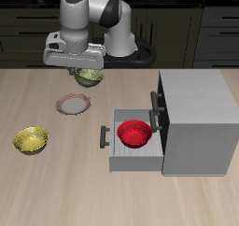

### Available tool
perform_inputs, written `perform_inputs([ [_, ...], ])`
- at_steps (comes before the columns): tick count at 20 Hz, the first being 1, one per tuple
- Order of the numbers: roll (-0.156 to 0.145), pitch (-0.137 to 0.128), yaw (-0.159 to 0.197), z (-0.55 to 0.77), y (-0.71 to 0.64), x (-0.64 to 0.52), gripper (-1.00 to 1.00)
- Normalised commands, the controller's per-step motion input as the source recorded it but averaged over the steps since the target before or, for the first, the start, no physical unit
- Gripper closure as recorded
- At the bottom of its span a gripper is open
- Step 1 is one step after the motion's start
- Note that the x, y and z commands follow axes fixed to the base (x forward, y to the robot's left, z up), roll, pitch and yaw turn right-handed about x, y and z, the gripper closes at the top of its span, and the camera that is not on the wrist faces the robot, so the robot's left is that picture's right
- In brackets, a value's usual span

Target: Place the green bowl on the plate

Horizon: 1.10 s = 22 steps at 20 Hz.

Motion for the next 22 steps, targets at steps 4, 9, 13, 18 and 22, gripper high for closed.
perform_inputs([
  [4,-0.010,0.021,-0.004,-0.17,-0.12,-0.06,1.00],
  [9,-0.006,0.018,0.004,-0.28,-0.08,-0.01,1.00],
  [13,-0.005,0.003,-0.006,-0.10,0.01,0.01,1.00],
  [18,0.011,-0.030,-0.003,-0.08,-0.05,0.14,1.00],
  [22,-0.004,-0.015,-0.001,-0.03,-0.07,0.17,1.00],
])
